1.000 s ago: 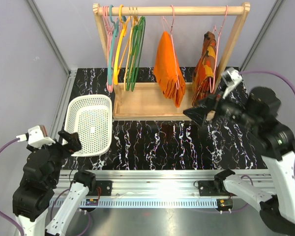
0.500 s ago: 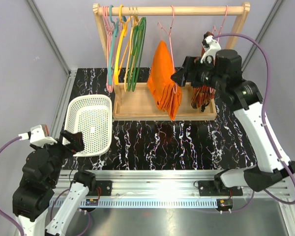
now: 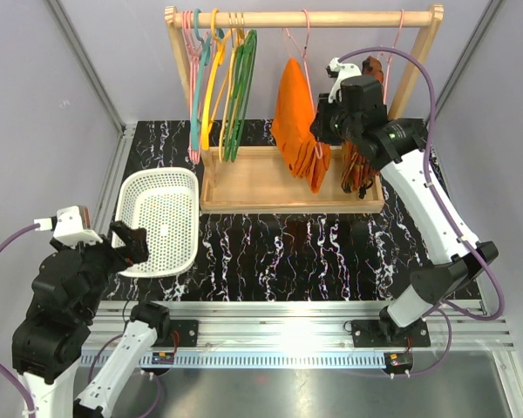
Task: Remove the trousers from the hanger
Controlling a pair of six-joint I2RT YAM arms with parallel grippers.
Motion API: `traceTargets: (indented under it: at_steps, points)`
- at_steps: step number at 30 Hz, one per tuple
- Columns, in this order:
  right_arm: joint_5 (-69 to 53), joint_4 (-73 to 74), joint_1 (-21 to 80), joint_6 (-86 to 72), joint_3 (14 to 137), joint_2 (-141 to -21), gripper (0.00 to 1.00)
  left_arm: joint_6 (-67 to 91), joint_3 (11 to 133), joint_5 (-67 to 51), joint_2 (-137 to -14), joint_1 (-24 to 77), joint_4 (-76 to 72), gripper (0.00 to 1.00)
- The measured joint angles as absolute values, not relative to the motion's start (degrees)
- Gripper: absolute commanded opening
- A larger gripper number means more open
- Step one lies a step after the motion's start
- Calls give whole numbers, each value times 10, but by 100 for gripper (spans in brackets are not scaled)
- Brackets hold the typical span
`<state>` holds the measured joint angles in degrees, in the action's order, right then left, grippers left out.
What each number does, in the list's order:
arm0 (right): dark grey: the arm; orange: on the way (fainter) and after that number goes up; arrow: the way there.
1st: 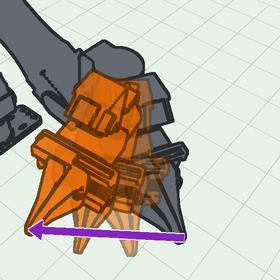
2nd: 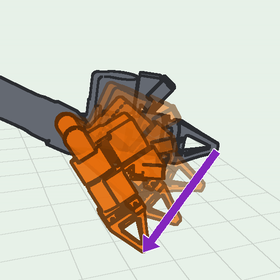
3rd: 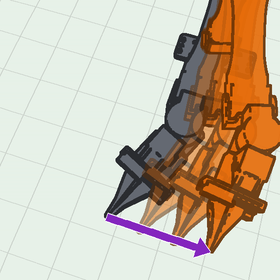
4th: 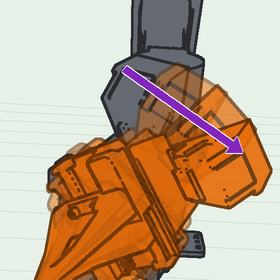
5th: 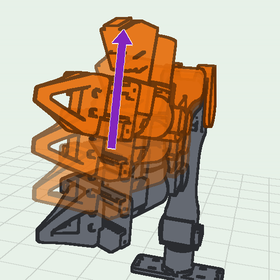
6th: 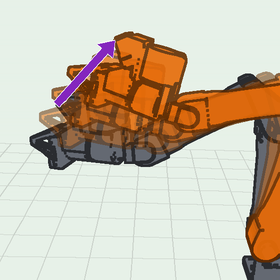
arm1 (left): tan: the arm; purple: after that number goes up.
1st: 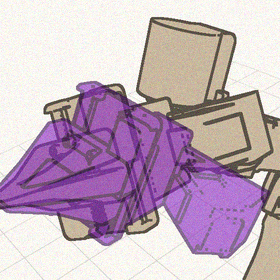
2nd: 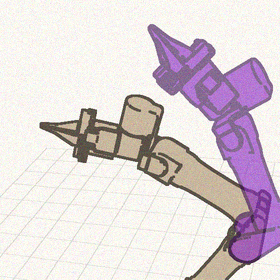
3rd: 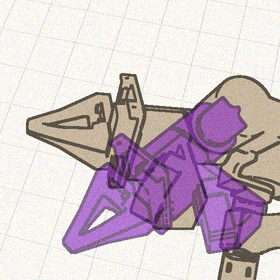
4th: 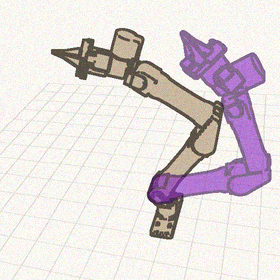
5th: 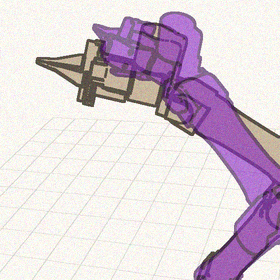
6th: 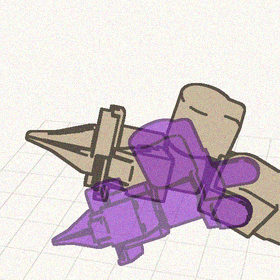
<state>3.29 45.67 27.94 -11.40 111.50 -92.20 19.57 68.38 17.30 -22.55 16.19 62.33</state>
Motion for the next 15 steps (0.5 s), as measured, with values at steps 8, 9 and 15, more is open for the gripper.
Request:
traceTargets:
  at_steps: [8,9,15]
  points:
    - [56,452,282,-88,1116,-923,19,175,722,129,-278,162,632,99]
    - [56,451,282,-84,1120,-925,20,174,724,121,-283,162,631,99]
    - [62,448,283,-67,1168,-962,24,164,726,82,-292,162,633,99]
